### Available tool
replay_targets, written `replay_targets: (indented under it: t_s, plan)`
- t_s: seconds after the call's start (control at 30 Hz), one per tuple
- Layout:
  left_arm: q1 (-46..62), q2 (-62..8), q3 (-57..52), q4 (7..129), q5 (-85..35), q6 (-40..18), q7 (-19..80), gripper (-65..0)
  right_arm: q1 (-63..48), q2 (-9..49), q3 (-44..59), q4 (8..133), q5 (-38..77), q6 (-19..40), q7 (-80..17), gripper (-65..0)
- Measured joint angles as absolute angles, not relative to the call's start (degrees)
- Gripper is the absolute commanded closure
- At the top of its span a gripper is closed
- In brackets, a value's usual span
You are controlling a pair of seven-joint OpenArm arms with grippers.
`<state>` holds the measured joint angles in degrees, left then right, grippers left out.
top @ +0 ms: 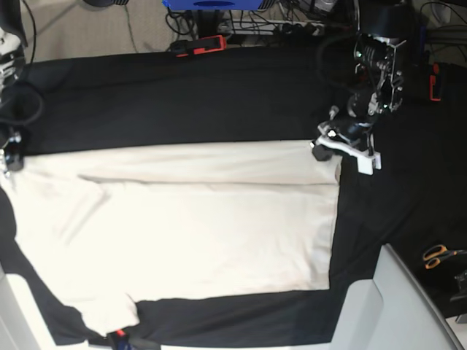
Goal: Fold the T-shirt properly
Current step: 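Grasp the folded edge and drag it back toward the collar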
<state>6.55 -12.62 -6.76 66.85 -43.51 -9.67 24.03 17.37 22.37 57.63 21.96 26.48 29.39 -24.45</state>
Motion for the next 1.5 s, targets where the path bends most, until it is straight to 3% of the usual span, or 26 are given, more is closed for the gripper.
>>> replay_targets:
  t_s: [0.23,0.7,1.07,1.5]
  plan:
    - [12.69,-12.73,-7.03,72.18,-43.48,-9.47,23.86,0.0,13.89,21.89,57.80,25.10,27.31,31.20,-28.05,0.0]
    - [22.09,-16.47,-7.31,79.96,-43.38,-9.45,23.73,0.0,-0.62,8.19,58.00,58.22,26.85,31.97,-36.47,0.0]
    - [27.92,-18.13,-7.40,82.43,-43.22,-9.28,23.44,0.0,-6.70,4.40,62.00,66.57,27.00,32.42,-40.73,0.0]
    - [33.89,-18.96,-10.57,85.78,-42.78,-9.93,23.55,0.0,-9.78,4.49,62.78,68.23,26.98,32.45,-44.34,0.0]
